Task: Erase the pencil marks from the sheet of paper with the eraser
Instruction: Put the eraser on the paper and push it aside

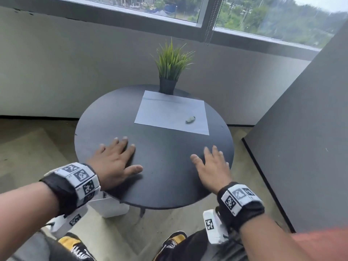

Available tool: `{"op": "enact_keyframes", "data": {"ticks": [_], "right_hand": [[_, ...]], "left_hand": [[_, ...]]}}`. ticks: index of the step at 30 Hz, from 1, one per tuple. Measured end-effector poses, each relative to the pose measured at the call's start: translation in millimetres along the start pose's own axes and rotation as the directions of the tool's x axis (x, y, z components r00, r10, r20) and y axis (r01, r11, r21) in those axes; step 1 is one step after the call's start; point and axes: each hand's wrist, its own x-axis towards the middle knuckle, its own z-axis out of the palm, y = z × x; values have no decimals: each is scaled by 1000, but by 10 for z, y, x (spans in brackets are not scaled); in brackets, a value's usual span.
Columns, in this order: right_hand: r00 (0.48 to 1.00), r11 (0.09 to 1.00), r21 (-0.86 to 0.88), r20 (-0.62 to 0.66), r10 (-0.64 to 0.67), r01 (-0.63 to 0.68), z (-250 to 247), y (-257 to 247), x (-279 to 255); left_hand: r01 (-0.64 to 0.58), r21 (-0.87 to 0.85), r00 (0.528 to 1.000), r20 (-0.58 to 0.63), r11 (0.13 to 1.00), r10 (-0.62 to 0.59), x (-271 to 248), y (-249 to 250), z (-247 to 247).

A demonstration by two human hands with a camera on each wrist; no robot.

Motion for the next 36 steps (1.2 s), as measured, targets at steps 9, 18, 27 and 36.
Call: {"op": "enact_keyframes", "data": {"ticks": [9,18,27,36], "right_hand": [[929,905,220,-23,-369,364,339,-312,-572],[945,948,-34,94,-312,316,765,-824,-1073],[999,999,0,12,34,-34,300,-425,-258],[922,916,103,-42,-385,387,538,-830,-843]], "left_hand": [[-477,-484,824,-538,734,181,-516,-181,162],[471,-875,690,288,110,-664,90,-1233,998],[574,-614,813,348,543,-466,392,-1068,1540],[441,-416,891,308,795,-334,186,-1124,1204]]}}
